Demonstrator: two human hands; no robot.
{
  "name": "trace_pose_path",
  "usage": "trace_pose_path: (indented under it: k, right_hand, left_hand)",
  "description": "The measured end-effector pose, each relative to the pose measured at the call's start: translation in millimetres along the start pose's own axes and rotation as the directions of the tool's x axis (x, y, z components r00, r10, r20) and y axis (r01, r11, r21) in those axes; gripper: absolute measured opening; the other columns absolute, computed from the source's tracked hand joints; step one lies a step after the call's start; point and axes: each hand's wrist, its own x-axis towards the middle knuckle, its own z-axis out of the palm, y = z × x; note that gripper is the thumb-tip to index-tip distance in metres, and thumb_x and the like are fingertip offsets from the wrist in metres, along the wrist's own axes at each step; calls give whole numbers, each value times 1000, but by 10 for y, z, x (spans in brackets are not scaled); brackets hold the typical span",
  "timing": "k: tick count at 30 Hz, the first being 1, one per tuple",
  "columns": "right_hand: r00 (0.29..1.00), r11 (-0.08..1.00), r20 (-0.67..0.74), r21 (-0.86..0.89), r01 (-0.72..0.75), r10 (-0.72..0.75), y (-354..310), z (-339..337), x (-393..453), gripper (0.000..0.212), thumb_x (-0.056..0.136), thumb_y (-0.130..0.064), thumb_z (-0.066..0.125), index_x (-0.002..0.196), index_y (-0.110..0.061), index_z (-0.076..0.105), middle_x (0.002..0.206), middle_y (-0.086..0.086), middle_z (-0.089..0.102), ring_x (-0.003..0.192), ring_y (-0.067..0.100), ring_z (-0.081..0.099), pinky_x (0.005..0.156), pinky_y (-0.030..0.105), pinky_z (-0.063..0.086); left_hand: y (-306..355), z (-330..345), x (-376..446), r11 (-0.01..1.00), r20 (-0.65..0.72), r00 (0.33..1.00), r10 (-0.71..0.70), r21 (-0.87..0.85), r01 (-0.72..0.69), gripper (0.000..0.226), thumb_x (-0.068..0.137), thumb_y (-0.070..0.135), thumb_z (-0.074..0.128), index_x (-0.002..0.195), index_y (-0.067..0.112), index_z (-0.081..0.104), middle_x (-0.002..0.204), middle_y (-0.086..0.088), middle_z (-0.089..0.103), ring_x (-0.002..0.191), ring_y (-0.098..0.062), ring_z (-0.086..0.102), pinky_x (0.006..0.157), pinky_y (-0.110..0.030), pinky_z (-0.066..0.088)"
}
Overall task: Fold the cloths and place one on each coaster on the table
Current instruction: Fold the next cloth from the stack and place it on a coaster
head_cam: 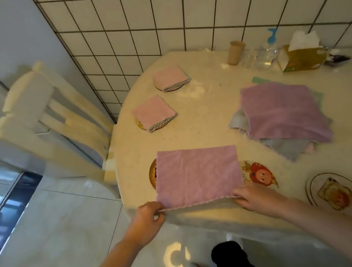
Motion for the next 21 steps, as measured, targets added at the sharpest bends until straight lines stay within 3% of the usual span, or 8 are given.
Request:
trace_pose_path:
  k: [3,6,8,11,15,18,21]
  right_hand:
    - [990,966,-37,228,-122,133,24,21,-21,15,89,-38,59,81,-25,59,77,-13,63,69,-1,58,65,20,48]
    - [927,863,-187,459,-209,324,105,-104,36,13,83,-26,69,80,-15,65,75,-4,65,68,4,58,62,20,43]
    - [861,742,-227,631,-226,455,161,-203,102,9,82,-21,71,83,-14,66,76,2,67,71,13,61,65,27,47]
    - [788,526,-192,829,-189,585,261,-313,287,7,82,-12,71,87,-15,67,83,4,71,78,18,68,71,34,57]
    - [753,414,-122,885,-213,647,443,-399,649,8,85,-11,66,90,-18,66,90,0,71,86,16,67,81,37,56]
    - [744,387,-84,889,-244,663,532,-399,850,10,88,-12,63,95,-19,66,88,-4,70,86,15,67,82,37,56]
    - [740,432,-74,848,-306,669,635,-404,1023,13,90,-14,60,85,-26,63,87,-2,69,82,16,66,77,40,57]
  left_hand:
    - [-96,-101,123,977,3,993,-120,-175,118,16,89,16,61,94,26,71,93,8,69,89,-8,60,75,-11,45]
    - [-88,-243,350,907,-84,972,-219,-385,171,8,87,17,66,89,23,71,88,2,68,88,-15,61,81,-27,48]
    - [-45,-310,523,831,-115,943,-313,-514,214,5,85,19,70,89,17,71,81,-3,66,80,-17,59,77,-27,48]
    - [11,-343,828,718,-120,899,-422,-650,250,17,82,18,73,84,2,67,71,-10,56,71,-19,52,78,-34,50]
    - [96,-339,1216,670,-117,856,-503,-679,301,17,88,16,67,77,3,63,66,-10,50,61,-21,46,54,-32,44]
    - [78,-332,1432,676,-112,842,-528,-655,338,19,90,19,63,77,6,65,66,-8,54,62,-22,47,58,-34,43]
    - [18,-292,1631,675,-96,834,-544,-641,366,20,91,20,62,81,4,66,69,-9,57,67,-23,49,63,-34,43]
